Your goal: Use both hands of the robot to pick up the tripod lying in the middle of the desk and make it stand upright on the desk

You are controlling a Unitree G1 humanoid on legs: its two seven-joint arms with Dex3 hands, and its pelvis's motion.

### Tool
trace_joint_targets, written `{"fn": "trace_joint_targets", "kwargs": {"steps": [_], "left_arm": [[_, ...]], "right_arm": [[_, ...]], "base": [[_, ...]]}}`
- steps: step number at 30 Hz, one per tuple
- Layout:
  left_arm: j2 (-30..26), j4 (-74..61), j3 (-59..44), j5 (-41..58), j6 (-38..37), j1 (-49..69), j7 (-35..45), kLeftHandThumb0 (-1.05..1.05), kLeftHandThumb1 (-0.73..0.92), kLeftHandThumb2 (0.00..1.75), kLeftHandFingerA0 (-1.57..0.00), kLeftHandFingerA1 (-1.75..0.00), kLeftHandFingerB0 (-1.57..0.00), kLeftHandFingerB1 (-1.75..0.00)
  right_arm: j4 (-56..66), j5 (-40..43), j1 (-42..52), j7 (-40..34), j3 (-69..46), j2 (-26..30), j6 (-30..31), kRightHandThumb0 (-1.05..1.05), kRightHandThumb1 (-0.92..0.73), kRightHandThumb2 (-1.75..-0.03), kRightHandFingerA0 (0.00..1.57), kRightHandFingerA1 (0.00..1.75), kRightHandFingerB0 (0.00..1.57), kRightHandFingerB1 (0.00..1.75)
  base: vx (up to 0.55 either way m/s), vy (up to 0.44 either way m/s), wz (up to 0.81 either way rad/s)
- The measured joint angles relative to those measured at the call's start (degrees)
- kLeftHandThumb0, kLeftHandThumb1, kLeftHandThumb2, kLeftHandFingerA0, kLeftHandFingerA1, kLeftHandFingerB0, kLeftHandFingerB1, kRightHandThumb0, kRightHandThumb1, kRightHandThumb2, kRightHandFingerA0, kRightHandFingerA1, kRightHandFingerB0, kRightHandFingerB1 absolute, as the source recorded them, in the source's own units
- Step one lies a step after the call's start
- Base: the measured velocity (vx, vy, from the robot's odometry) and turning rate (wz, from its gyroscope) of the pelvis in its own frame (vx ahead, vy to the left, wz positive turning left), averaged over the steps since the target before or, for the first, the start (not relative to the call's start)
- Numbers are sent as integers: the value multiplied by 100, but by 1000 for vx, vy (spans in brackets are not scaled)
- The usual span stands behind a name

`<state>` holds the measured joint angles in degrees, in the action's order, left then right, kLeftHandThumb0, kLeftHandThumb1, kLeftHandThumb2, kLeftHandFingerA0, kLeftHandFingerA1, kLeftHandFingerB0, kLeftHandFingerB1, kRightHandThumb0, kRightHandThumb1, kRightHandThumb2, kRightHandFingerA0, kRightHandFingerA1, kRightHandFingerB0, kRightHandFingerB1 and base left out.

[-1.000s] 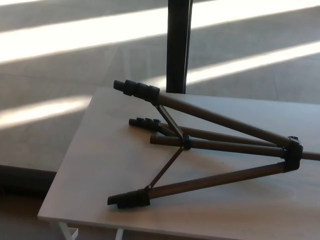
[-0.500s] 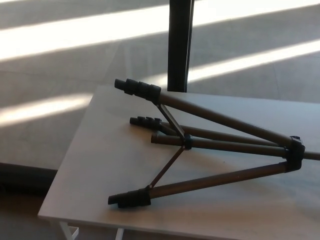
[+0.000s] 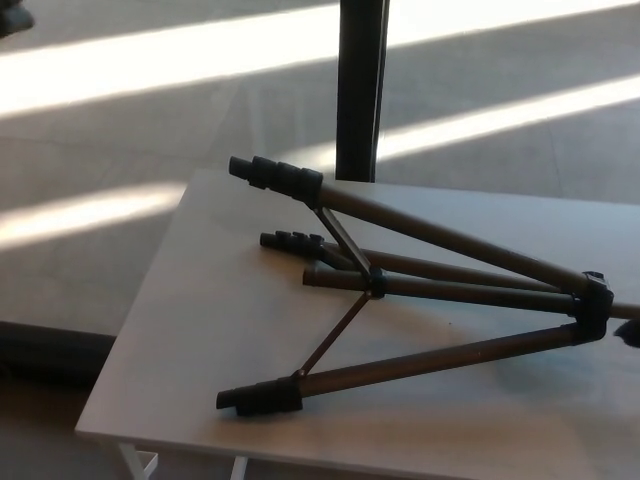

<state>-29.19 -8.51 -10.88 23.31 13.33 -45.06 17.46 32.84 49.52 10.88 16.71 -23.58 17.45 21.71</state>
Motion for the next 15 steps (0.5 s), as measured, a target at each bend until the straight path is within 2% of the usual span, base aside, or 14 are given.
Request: {"fn": "trace_joint_targets", "kwargs": {"steps": [3,8,10,15], "left_arm": [[33,130,538,-97,198,-570,37,-61,75,62,-75,-66,-63,-55],[286,678,1442,-381,481,-1401,78,-65,75,62,-77,-69,-64,-54],[410,948,1767,-527,539,-1648,101,-70,76,63,-78,-65,-66,-51],[562,1359,2365,-874,539,-1893,133,-73,74,62,-80,-70,-73,-55]], "right_arm": [[-4,-12,-8,-195,325,-175,148,-74,-71,-62,72,75,62,51],[-98,-45,-11,-580,682,-513,347,-74,-72,-62,73,76,63,50],[-118,-85,-11,-731,785,-654,401,-74,-72,-62,74,76,64,49],[-137,-150,-10,-942,875,-833,458,-72,-72,-62,75,75,67,49]], "base": [[0,0,0],[0,0,0],[0,0,0],[0,0,0]]}}
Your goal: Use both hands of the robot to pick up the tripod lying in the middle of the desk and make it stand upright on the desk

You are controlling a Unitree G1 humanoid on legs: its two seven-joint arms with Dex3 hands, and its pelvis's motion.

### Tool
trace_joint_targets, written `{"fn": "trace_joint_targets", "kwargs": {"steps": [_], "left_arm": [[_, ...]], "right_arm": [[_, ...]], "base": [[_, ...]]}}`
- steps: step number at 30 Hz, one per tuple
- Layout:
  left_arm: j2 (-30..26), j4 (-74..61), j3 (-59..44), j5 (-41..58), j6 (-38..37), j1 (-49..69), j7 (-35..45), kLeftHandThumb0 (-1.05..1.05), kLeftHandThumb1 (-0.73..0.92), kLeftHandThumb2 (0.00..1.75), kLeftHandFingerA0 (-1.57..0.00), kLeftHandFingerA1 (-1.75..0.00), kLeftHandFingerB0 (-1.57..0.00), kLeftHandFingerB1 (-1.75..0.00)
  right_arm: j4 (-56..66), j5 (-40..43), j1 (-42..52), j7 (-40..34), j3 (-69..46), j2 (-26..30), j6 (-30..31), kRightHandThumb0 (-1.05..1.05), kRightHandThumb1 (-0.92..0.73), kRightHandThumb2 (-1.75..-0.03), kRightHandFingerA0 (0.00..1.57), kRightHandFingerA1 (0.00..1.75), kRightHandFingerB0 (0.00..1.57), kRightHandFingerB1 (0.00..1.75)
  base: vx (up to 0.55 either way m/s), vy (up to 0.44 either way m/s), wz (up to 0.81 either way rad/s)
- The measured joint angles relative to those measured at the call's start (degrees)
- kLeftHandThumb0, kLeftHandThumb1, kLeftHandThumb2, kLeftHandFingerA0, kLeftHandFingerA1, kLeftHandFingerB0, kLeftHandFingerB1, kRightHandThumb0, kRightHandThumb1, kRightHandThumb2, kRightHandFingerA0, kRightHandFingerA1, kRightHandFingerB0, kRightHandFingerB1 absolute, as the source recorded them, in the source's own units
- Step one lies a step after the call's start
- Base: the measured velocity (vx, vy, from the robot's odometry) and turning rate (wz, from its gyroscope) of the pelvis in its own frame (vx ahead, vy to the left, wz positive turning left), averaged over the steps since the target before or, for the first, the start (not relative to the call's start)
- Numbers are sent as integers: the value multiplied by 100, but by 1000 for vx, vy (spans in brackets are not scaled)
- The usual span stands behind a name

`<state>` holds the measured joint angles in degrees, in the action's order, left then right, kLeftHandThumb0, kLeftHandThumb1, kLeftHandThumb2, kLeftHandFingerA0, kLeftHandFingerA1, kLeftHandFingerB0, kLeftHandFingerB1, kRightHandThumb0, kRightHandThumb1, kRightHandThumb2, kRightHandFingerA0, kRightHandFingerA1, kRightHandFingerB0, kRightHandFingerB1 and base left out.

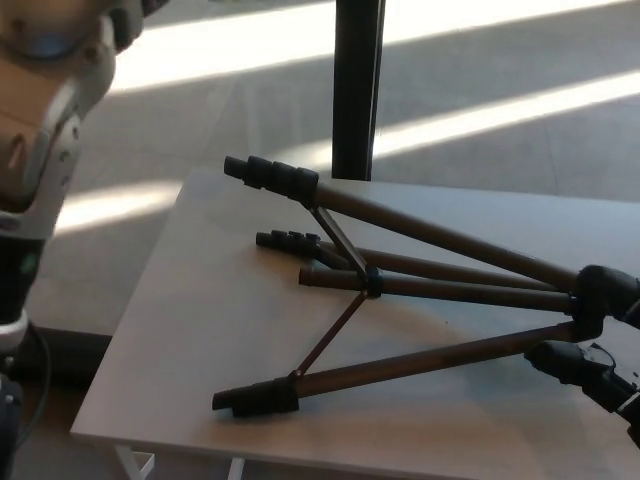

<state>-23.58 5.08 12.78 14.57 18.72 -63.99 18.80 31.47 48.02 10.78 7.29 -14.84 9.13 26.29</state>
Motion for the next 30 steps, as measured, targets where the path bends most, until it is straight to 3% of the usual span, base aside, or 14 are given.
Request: {"fn": "trace_joint_targets", "kwargs": {"steps": [1,2,3,5,9,21,23,25,26,28,29,30], "left_arm": [[63,93,140,-89,-1,-42,0,-71,72,62,-81,-77,-74,-58],[134,187,280,-174,-4,-86,-1,-67,59,103,-80,-84,-71,-72],[196,283,408,-261,-19,-129,-1,-69,73,62,-80,-79,-73,-59],[310,432,613,-402,-47,-177,-2,-69,75,62,-70,-75,-66,-57],[465,618,1020,-699,-75,-259,-2,-67,74,62,-65,-62,-61,-53],[805,1422,2090,-1612,-120,-499,-9,-71,75,63,-60,-68,-57,-53],[853,1602,2220,-1770,-148,-562,-15,-76,74,63,-45,-62,-51,-49],[868,1722,2341,-1907,-148,-612,-14,-76,74,63,-45,-62,-51,-49],[869,1788,2416,-1991,-148,-640,-14,-78,77,63,-33,-60,-46,-47],[854,1883,2620,-2160,-148,-693,0,-79,76,63,-34,-56,-48,-43],[847,1914,2710,-2236,-148,-709,3,-86,64,79,-29,-56,-41,-47],[842,1941,2783,-2293,-148,-721,5,-81,80,65,-27,-53,-39,-40]], "right_arm": [[0,-13,0,-44,14,-29,10,-72,-72,-62,76,75,69,49],[0,-27,0,-90,31,-57,22,-72,-72,-62,75,75,68,49],[0,-34,0,-128,48,-89,33,-71,-71,-62,76,75,69,50],[0,-38,0,-195,65,-149,52,-71,-72,-62,77,75,68,49],[-1,-48,0,-295,85,-242,81,-73,-71,-62,77,75,67,50],[0,-42,-3,-520,70,-343,132,-71,-71,-61,80,74,68,51],[0,-42,-4,-561,67,-371,141,-71,-70,-61,81,74,65,51],[0,-43,-4,-586,64,-389,142,-71,-70,-61,81,74,65,51],[0,-43,-5,-601,62,-396,143,-72,-71,-62,80,76,62,50],[0,-44,-15,-633,59,-411,144,-71,-71,-62,82,75,64,50],[0,-44,-23,-646,59,-415,145,-71,-72,-62,81,76,65,50],[0,-44,-28,-657,58,-418,145,-71,-72,-63,80,77,65,50]], "base": [[0,0,0],[0,0,0],[0,0,0],[0,0,0],[0,0,0],[0,0,0],[0,0,0],[0,0,0],[0,0,0],[0,0,0],[0,0,0],[0,0,0]]}}
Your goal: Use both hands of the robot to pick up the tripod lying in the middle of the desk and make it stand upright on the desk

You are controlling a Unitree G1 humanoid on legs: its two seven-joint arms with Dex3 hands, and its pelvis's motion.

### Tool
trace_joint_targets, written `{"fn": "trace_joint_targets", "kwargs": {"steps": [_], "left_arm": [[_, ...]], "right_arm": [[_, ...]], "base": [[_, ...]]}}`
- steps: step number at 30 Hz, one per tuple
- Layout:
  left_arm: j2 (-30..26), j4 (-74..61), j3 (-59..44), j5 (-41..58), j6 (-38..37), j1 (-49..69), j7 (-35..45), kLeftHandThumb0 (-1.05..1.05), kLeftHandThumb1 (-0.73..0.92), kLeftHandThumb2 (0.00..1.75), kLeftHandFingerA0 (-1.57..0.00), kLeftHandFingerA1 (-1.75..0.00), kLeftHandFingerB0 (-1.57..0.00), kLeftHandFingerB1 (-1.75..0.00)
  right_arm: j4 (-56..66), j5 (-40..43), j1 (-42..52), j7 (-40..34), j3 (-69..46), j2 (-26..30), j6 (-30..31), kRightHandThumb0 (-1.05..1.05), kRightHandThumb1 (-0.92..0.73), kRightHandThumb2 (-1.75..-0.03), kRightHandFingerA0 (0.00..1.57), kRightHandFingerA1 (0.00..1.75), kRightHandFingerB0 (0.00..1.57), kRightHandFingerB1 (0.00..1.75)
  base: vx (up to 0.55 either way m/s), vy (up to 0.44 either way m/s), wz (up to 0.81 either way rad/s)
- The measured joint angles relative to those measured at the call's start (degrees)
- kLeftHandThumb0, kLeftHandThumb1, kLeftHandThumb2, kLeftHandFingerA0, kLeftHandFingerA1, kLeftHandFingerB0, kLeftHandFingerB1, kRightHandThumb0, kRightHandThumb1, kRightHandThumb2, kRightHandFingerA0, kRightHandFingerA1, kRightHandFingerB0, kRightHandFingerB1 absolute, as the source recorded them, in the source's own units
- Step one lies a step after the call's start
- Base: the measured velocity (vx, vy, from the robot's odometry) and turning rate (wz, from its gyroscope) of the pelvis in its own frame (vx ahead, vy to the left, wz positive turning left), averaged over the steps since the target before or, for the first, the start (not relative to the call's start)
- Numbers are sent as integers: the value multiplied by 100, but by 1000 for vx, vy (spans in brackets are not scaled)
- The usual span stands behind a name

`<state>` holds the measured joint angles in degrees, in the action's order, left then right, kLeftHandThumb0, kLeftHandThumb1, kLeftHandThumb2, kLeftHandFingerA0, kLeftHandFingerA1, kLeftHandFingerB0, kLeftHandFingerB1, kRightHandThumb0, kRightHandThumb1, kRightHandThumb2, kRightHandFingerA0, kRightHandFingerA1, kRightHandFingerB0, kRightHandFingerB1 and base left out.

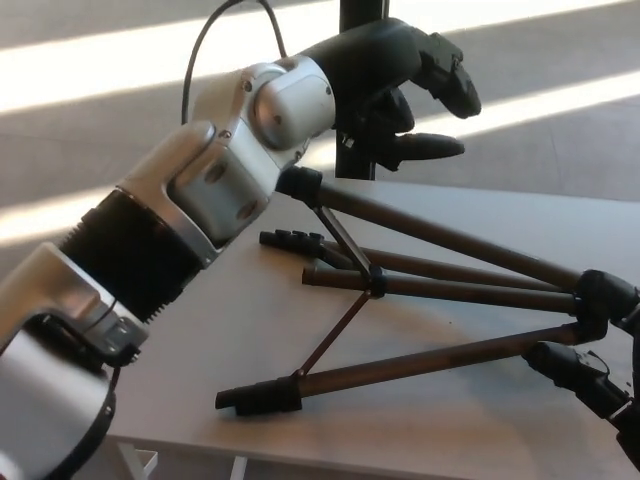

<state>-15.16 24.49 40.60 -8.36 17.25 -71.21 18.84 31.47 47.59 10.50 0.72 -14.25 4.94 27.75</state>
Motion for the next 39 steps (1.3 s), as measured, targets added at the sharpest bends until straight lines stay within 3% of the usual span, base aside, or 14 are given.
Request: {"fn": "trace_joint_targets", "kwargs": {"steps": [7,8,10,11,14,17,18,22,23,32,33,35,36,39], "left_arm": [[-31,262,671,-544,0,-51,8,-86,81,66,-13,-51,-30,-38],[-31,303,746,-618,0,-55,7,-85,63,103,-8,-53,-22,-49],[-33,380,893,-759,1,-70,7,-88,80,66,-8,-49,-27,-37],[-33,426,992,-851,1,-84,7,-89,63,104,-6,-49,-19,-48],[-33,517,1179,-1059,1,-102,7,-97,67,104,-4,-45,-17,-47],[-30,577,1329,-1276,1,-107,7,-84,79,64,-4,-44,-20,-34],[-28,591,1369,-1375,1,-107,7,-90,64,102,-3,-46,-16,-47],[-11,657,1437,-1659,0,-107,3,-84,79,64,-8,-46,-24,-35],[-6,675,1442,-1748,0,-107,2,-82,61,100,-6,-51,-18,-47],[218,849,1058,-2295,-98,160,-367,-75,79,65,-35,-51,-38,-38],[259,876,975,-2335,-132,201,-443,-78,67,107,-32,-58,-37,-52],[352,915,855,-2436,-158,267,-573,-78,67,107,-32,-58,-37,-52],[392,929,811,-2482,-167,293,-628,-74,78,64,-37,-48,-44,-37],[473,961,734,-2629,-202,355,-731,-74,78,64,-37,-46,-43,-36]], "right_arm": [[0,-3,-5,-77,1,-10,1,-71,-72,-63,83,76,67,51],[0,-2,-7,-86,1,-11,1,-70,-72,-63,82,77,65,51],[0,-2,-10,-106,1,-13,2,-69,-72,-62,82,77,66,51],[0,-2,-16,-123,1,-15,2,-69,-72,-62,82,78,66,52],[0,1,-36,-165,-2,-23,4,-69,-73,-63,81,79,65,51],[0,2,-78,-220,-5,-30,10,-70,-71,-62,82,77,66,51],[0,2,-107,-245,-7,-32,15,-70,-71,-62,83,76,67,51],[0,2,-187,-316,-11,-41,27,-69,-71,-62,81,76,66,51],[0,2,-201,-338,-11,-42,32,-68,-72,-62,81,76,65,51],[0,11,-303,-482,-22,-43,96,-69,-71,-61,81,74,64,51],[0,10,-321,-498,-20,-43,101,-68,-72,-62,80,76,63,51],[-7,8,-354,-516,-19,-43,104,-68,-72,-62,80,76,63,51],[-9,7,-374,-524,-15,-43,106,-68,-70,-61,82,74,66,50],[-11,9,-417,-552,-12,-47,118,-68,-70,-62,83,74,66,50]], "base": [[0,0,0],[0,0,0],[0,0,0],[0,0,0],[0,0,0],[0,0,0],[0,0,0],[0,0,0],[0,0,0],[0,0,0],[0,0,0],[0,0,0],[0,0,0],[0,0,0]]}}
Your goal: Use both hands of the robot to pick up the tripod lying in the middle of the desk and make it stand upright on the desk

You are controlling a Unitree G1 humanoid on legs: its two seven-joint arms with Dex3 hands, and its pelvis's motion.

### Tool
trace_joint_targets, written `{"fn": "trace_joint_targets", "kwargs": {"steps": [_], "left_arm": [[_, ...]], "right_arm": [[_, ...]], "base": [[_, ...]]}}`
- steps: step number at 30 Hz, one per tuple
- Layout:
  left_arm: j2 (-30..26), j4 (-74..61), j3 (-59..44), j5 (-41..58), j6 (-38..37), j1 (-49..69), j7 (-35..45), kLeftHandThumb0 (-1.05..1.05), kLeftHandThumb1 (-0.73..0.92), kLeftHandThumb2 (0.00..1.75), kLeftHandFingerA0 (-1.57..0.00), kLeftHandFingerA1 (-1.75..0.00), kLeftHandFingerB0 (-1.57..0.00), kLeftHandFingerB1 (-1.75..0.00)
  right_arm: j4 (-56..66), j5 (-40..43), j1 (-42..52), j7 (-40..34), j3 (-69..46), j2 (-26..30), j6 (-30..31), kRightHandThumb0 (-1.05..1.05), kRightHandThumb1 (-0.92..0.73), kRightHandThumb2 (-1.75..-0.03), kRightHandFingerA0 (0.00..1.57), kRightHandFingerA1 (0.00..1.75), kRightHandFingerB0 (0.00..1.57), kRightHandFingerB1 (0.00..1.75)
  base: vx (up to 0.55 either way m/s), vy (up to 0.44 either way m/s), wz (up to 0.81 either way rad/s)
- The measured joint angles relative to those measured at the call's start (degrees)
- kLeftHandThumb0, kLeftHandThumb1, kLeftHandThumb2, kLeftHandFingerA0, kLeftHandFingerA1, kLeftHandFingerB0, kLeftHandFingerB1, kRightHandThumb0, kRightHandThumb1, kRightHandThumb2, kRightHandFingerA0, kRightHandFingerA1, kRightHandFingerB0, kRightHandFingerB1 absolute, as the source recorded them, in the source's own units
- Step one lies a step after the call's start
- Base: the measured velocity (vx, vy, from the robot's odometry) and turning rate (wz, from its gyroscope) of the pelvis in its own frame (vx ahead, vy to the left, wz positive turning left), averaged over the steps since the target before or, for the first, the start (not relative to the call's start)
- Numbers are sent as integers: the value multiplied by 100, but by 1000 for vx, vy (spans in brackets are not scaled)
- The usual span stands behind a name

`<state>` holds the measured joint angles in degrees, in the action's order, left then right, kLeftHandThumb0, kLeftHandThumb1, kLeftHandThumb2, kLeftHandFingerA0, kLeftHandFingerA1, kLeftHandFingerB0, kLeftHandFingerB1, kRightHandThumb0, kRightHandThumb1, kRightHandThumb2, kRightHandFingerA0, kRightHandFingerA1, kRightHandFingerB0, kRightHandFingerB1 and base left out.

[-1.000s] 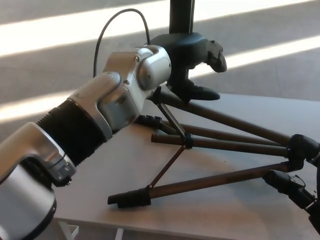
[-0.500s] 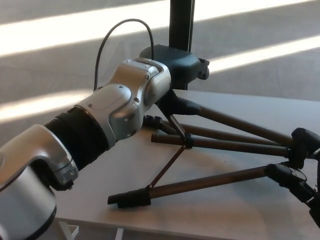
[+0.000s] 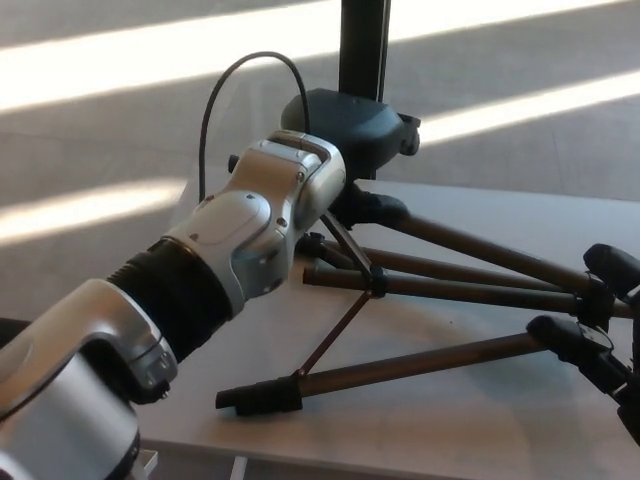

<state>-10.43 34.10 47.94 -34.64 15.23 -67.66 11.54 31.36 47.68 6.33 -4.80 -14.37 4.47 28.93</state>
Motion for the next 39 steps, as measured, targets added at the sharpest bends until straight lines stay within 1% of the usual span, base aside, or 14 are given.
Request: {"fn": "trace_joint_targets", "kwargs": {"steps": [9,15,16,17,18,19,24,25,27,28,29,30,37,39], "left_arm": [[324,259,-3,-385,-13,218,-35,-81,65,73,-26,-51,-38,-40],[359,434,309,-761,-14,318,35,-80,76,61,-17,-48,-33,-33],[359,447,337,-812,-14,317,60,-82,61,98,-13,-54,-24,-47],[357,458,373,-875,-13,316,99,-82,61,98,-13,-54,-24,-47],[356,465,399,-941,-13,316,139,-80,77,64,-12,-47,-29,-32],[356,467,414,-978,-13,317,167,-81,60,98,-8,-52,-19,-45],[356,479,499,-1250,-5,316,382,-80,59,98,-12,-52,-21,-45],[356,482,511,-1301,-5,317,398,-78,76,63,-20,-48,-31,-32],[354,487,499,-1381,-16,339,357,-65,77,64,-69,-65,-57,-44],[352,487,466,-1408,-36,375,270,-57,79,64,-78,-66,-62,-48],[354,486,424,-1418,-55,410,181,-47,75,63,-94,-96,-73,-54],[357,481,378,-1419,-72,439,109,-30,74,66,-92,-151,-73,-74],[430,487,111,-1398,-202,615,-468,-21,72,71,-89,-166,-60,-84],[445,488,37,-1394,-247,676,-611,-21,71,74,-84,-167,-69,-106]], "right_arm": [[0,-1,-81,-102,71,-36,79,-68,-70,-61,82,72,69,50],[1,2,-168,-131,88,-36,124,-68,-70,-61,81,71,68,50],[1,3,-178,-132,87,-36,129,-68,-69,-61,81,71,69,49],[1,5,-187,-133,82,-36,136,-68,-69,-61,81,71,69,49],[1,8,-192,-135,78,-37,143,-68,-70,-61,81,72,68,49],[1,8,-193,-137,78,-37,149,-68,-69,-61,82,71,69,49],[2,8,-199,-182,86,-37,204,-68,-69,-61,81,71,67,49],[2,8,-199,-188,90,-37,216,-67,-70,-61,80,71,67,49],[3,8,-199,-194,99,-37,232,-67,-70,-61,81,72,68,49],[3,7,-199,-194,101,-37,237,-67,-70,-61,81,72,68,49],[3,6,-199,-194,103,-37,238,-67,-70,-61,80,72,68,49],[3,5,-199,-194,105,-37,238,-67,-69,-61,81,72,68,49],[3,4,-199,-194,125,-37,241,-66,-69,-61,82,72,69,49],[3,3,-199,-194,129,-37,241,-66,-70,-61,81,72,69,49]], "base": [[0,0,0],[0,0,0],[0,0,0],[0,0,0],[0,0,0],[0,0,0],[0,0,0],[0,0,0],[0,0,0],[0,0,0],[0,0,0],[0,0,0],[0,0,0],[0,0,0]]}}
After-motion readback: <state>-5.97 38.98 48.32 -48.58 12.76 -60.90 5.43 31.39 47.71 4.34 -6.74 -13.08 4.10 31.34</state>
